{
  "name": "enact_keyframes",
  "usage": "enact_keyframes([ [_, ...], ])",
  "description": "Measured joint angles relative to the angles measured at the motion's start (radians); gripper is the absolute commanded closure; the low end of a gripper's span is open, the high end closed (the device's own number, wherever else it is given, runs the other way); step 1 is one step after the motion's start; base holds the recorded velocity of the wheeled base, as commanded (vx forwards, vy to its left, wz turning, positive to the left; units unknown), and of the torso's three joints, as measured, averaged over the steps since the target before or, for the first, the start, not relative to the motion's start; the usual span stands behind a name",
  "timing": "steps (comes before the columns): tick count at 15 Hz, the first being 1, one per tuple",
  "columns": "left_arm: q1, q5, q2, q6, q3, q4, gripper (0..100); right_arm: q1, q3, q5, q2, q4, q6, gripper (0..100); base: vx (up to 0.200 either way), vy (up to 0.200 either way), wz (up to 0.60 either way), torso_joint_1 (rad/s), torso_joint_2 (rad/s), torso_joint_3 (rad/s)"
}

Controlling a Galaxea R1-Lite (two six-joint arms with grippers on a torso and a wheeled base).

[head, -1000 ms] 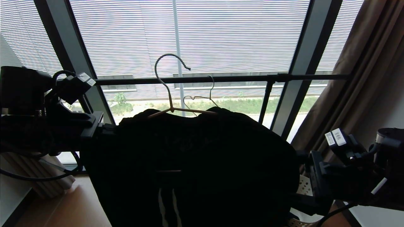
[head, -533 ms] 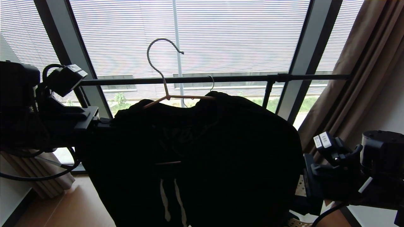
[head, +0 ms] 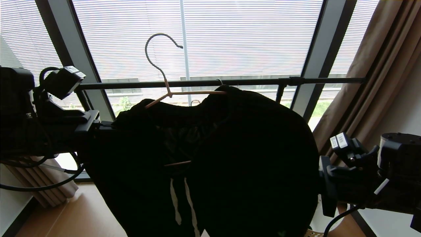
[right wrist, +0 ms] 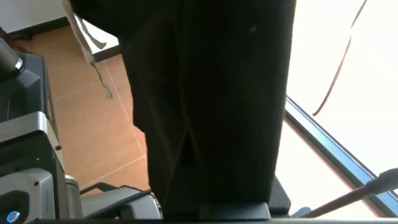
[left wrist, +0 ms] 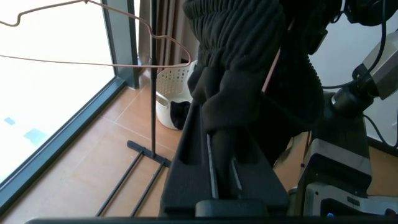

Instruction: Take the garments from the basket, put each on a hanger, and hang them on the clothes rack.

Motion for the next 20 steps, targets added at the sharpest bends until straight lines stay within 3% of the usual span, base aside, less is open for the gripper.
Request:
enact_keyframes([
  [11,0.061,-0.001,-0.029,0.000,0.018,0.000,100,-0.081,-0.003,0.023,0.000,-0.046,0.000,100,0.000,0.000,0.00,0.000,0.00,0.000],
  [16,0.063,-0.001,-0.033,0.001,0.020,0.001,100,-0.071,0.013,0.024,-0.003,-0.044,-0.017,100,0.000,0.000,0.00,0.000,0.00,0.000],
  [17,0.063,-0.001,-0.032,0.001,0.020,0.001,100,-0.064,0.016,0.024,-0.004,-0.042,-0.020,0,0.000,0.000,0.00,0.000,0.00,0.000],
  [20,0.065,0.000,-0.033,0.001,0.024,0.001,100,-0.046,0.034,0.023,-0.002,-0.041,-0.081,0,0.000,0.000,0.00,0.000,0.00,0.000],
])
